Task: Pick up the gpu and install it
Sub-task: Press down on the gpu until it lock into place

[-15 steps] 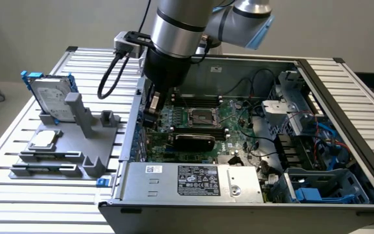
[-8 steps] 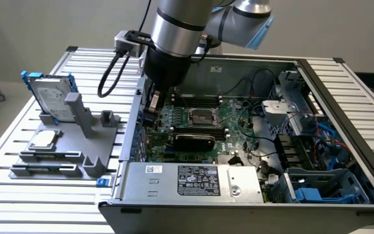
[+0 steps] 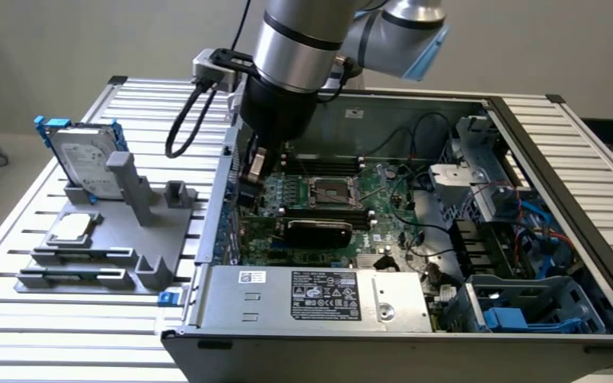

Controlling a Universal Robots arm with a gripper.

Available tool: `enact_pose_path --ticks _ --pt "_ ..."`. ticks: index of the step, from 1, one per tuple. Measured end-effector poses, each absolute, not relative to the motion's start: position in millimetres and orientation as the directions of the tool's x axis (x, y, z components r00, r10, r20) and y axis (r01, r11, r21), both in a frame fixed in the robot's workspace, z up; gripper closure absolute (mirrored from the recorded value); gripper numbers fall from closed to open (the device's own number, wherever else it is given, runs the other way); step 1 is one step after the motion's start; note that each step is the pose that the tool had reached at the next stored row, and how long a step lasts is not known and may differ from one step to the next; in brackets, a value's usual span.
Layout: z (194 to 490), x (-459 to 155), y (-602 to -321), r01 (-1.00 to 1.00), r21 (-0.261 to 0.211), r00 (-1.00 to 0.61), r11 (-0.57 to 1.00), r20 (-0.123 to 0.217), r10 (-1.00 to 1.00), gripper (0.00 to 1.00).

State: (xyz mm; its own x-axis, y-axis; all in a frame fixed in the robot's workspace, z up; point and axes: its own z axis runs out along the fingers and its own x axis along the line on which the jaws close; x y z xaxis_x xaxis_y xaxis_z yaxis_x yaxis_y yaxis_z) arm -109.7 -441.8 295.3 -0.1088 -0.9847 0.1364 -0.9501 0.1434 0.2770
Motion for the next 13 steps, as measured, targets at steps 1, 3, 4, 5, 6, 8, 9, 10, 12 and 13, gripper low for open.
enact_pose_path --ticks 1,3,4,5,6,8,9,10,12,13 --pt "295.4 -109.1 -442.4 -0.95 0.278 -0.109 0.144 0.137 -0.985 0.89" --pt "295.5 -108.8 -444.1 -0.949 0.279 -0.108 0.144 0.14 -0.984 0.89" --pt "295.5 -108.8 -444.9 -0.949 0.279 -0.108 0.145 0.141 -0.984 0.89" --pt "295.5 -108.8 -445.7 -0.949 0.279 -0.108 0.145 0.143 -0.984 0.89" --pt "295.4 -108.8 -446.4 -0.949 0.278 -0.109 0.146 0.146 -0.983 0.89" --pt "295.1 -108.8 -447.6 -0.949 0.277 -0.109 0.148 0.153 -0.982 0.89" --pt "295.0 -108.8 -448.3 -0.949 0.277 -0.108 0.149 0.157 -0.982 0.89" --pt "294.8 -108.8 -448.7 -0.949 0.276 -0.108 0.15 0.161 -0.981 0.89" --pt "293.4 -108.7 -448.7 -0.949 0.275 -0.109 0.152 0.166 -0.98 0.89" --pt "292.6 -108.8 -448.7 -0.949 0.275 -0.111 0.155 0.167 -0.98 0.89"
